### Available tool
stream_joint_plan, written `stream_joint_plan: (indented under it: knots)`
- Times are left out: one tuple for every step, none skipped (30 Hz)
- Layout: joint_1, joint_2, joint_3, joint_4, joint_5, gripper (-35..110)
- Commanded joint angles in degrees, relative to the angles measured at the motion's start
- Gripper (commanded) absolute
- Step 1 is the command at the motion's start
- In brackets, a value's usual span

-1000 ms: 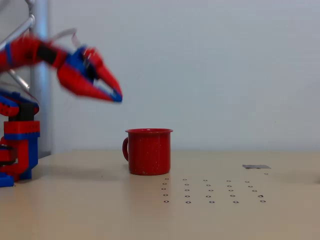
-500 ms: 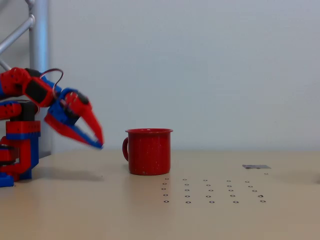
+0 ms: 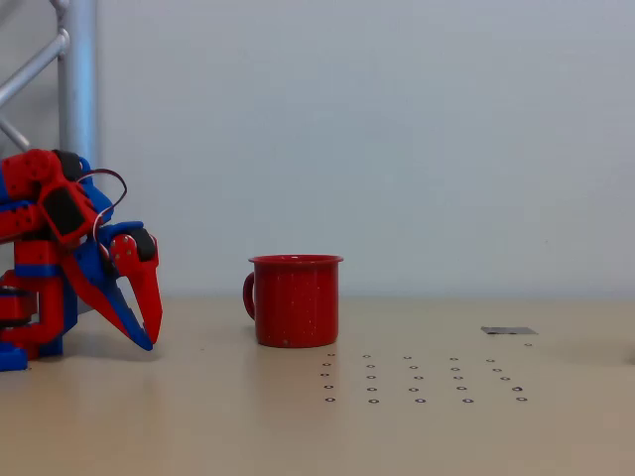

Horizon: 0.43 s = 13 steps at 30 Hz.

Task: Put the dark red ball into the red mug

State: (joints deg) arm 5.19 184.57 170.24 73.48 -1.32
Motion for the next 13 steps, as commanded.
stream_joint_plan:
  knots:
    - [-0.4,4.2,1.0,-1.2,-0.9,-2]
    - [-0.4,4.2,1.0,-1.2,-0.8,-2]
    - [-0.2,4.2,1.0,-1.2,-0.6,-2]
    - [0.0,4.2,1.0,-1.2,-0.5,-2]
    - [0.0,4.2,1.0,-1.2,-0.5,-2]
    - [0.0,4.2,1.0,-1.2,-0.5,-2]
    - [0.0,4.2,1.0,-1.2,-0.5,-2]
    - [0.0,4.2,1.0,-1.2,-0.5,-2]
    - [0.0,4.2,1.0,-1.2,-0.5,-2]
    - [0.0,4.2,1.0,-1.2,-0.6,-2]
    - [0.0,4.2,1.0,-1.2,-0.6,-2]
    - [0.0,4.2,1.0,-1.2,-0.6,-2]
    - [0.0,4.2,1.0,-1.2,-0.6,-2]
